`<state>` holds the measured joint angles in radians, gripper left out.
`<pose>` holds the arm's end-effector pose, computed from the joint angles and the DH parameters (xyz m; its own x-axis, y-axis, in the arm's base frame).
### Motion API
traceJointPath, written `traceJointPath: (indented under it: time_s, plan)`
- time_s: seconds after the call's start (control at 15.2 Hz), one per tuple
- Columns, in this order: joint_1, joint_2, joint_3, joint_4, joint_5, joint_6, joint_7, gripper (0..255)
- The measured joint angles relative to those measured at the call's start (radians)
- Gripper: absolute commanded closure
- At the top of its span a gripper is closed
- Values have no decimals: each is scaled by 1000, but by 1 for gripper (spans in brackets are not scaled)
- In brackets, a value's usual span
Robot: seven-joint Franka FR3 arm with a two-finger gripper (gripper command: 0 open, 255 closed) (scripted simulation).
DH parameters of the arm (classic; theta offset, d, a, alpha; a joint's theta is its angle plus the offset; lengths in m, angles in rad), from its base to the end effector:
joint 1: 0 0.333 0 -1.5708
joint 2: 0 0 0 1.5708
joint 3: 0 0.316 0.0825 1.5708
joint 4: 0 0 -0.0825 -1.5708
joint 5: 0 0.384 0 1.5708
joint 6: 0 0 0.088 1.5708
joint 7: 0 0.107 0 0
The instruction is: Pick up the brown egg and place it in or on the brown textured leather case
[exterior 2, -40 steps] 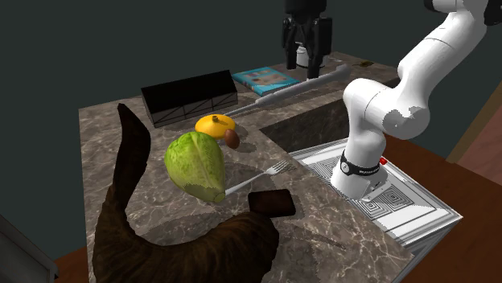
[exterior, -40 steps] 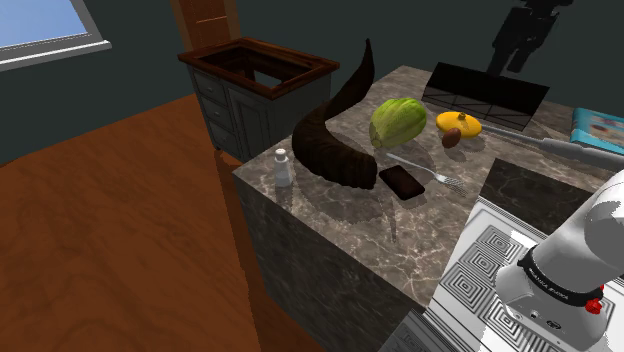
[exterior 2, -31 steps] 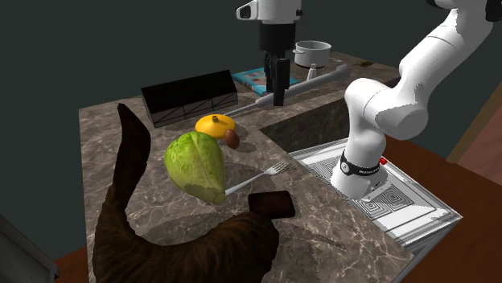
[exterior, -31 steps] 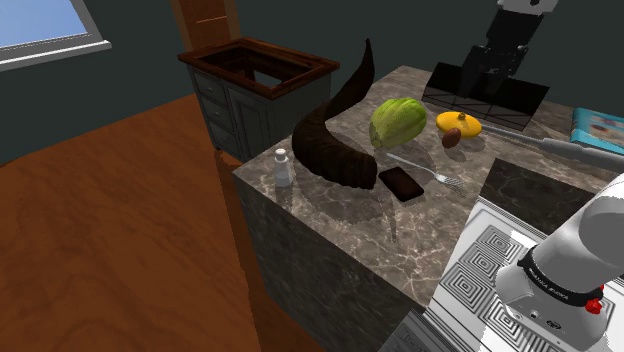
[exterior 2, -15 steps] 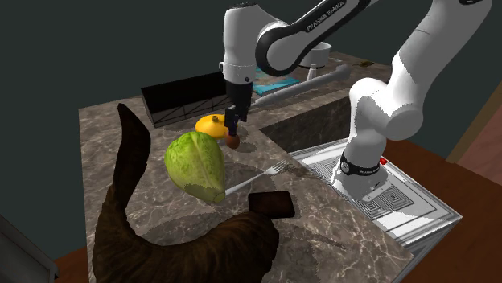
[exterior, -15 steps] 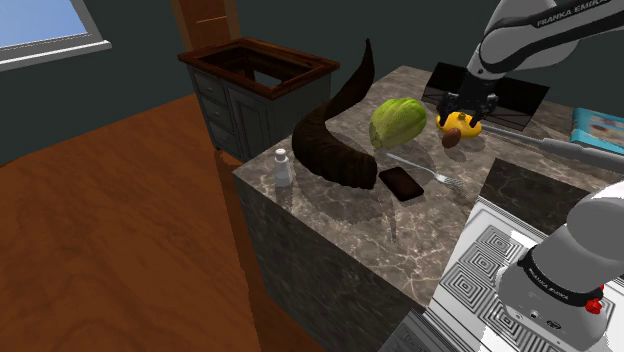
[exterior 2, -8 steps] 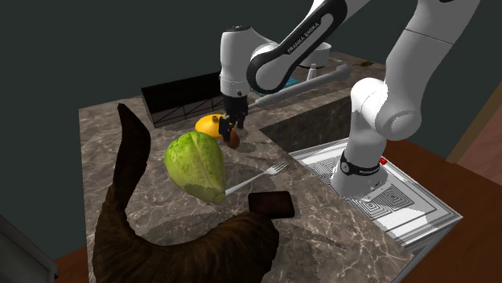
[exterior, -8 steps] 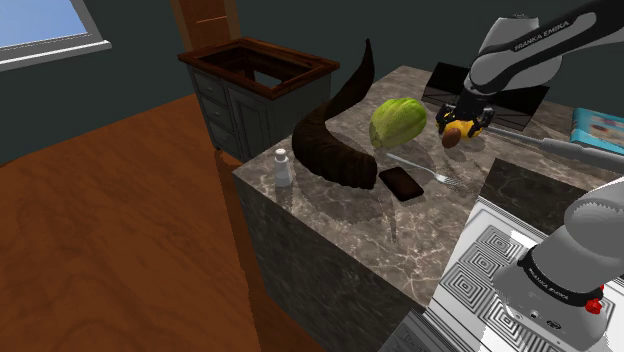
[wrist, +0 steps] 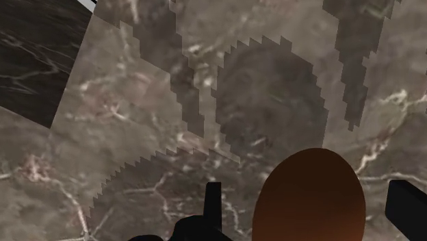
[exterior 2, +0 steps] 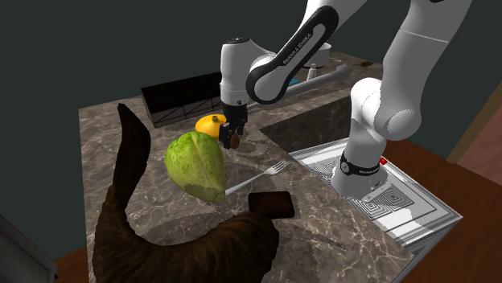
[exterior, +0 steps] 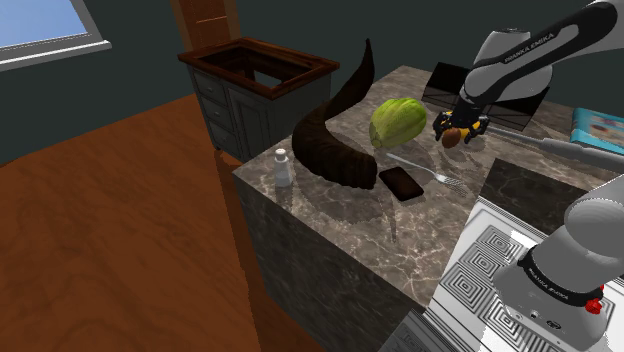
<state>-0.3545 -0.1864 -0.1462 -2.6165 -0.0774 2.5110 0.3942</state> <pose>0.3800 -0.2056 0.3215 0.6703 -0.7375 0.0819 -0.7395 -0.6731 -0.0087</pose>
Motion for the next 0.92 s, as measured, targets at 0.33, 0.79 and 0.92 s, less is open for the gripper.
traceJointPath:
  time_s: [0.33, 0.79, 0.92]
  plan:
    - [0, 2, 0, 1, 0, 1, 0, 255]
    - [0, 2, 0, 1, 0, 1, 0, 255]
    - [0, 2, 0, 1, 0, 1, 0, 255]
